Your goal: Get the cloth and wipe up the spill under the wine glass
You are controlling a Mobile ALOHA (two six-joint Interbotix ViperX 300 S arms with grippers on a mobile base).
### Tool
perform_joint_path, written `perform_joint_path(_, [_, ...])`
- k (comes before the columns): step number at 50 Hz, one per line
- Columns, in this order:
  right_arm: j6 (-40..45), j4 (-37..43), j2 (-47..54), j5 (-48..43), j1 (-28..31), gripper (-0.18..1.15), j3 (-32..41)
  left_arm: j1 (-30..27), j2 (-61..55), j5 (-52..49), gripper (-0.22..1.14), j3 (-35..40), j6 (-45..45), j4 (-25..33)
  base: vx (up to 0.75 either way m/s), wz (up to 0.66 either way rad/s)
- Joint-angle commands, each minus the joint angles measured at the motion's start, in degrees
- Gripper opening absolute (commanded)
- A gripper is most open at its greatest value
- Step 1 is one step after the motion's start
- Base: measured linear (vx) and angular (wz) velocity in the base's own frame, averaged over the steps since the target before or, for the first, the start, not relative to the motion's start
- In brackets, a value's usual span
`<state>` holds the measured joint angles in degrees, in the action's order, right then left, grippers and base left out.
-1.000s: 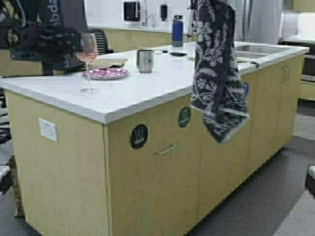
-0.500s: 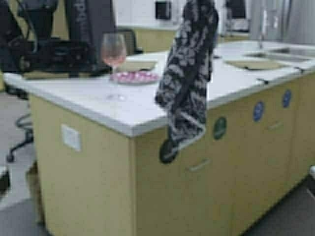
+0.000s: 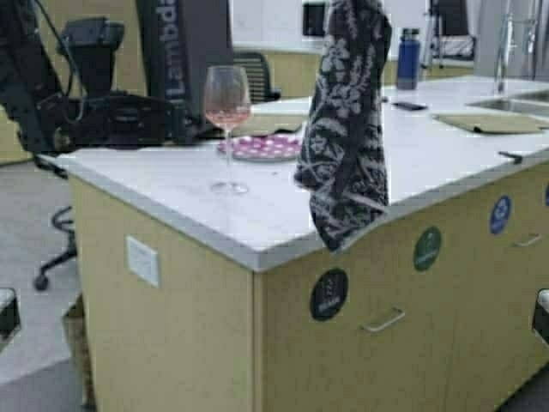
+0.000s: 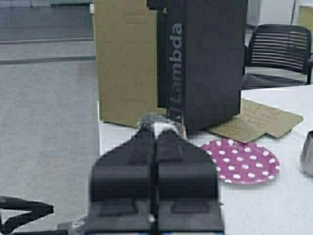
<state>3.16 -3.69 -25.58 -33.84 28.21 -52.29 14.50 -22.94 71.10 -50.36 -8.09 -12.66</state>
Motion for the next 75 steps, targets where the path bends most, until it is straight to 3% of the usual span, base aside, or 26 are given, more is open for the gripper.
perform_joint_path(1, [0.0,0.0,-0.1,-0.9,0.2,0.07,1.3,0.1,-0.9,0.9,1.00,1.0,2.7,-0.9,0.21,0.04])
perform_joint_path(23, [-0.3,0.1,-0.1,-2.4,0.2,0.07,-1.4,1.7,-17.0,14.6,1.00,7.1,4.5,-2.2,0.18,0.01])
perform_joint_path(42, [-0.3,0.0,-0.4,-3.1,0.1,0.07,-1.3,2.8,-22.6,14.2,1.00,14.9,4.6,-0.7,0.12,-0.02])
perform_joint_path(64, [-0.1,0.1,-1.4,-4.0,0.2,0.07,-1.2,2.8,-26.5,6.4,1.00,26.1,4.5,-0.3,0.09,-0.01])
perform_joint_path(75, [-0.1,0.1,-1.4,-4.1,0.2,0.07,-1.2,2.8,-26.8,5.2,1.00,27.2,4.2,-0.3,0.08,0.00])
